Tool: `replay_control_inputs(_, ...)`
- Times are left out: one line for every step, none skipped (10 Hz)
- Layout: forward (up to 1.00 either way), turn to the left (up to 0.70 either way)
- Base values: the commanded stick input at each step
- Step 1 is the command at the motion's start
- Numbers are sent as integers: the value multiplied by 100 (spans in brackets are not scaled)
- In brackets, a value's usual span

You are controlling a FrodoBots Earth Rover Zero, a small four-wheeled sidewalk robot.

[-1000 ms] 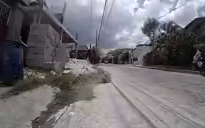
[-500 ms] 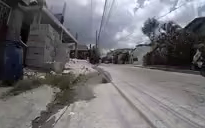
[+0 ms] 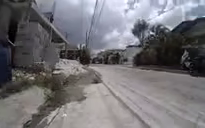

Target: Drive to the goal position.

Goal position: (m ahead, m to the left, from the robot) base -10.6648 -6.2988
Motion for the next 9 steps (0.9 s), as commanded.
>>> replay_control_inputs(4, -70)
replay_control_inputs(4, -70)
replay_control_inputs(6, -24)
replay_control_inputs(6, -13)
replay_control_inputs(6, -12)
replay_control_inputs(6, -12)
replay_control_inputs(6, -12)
replay_control_inputs(6, -13)
replay_control_inputs(7, -14)
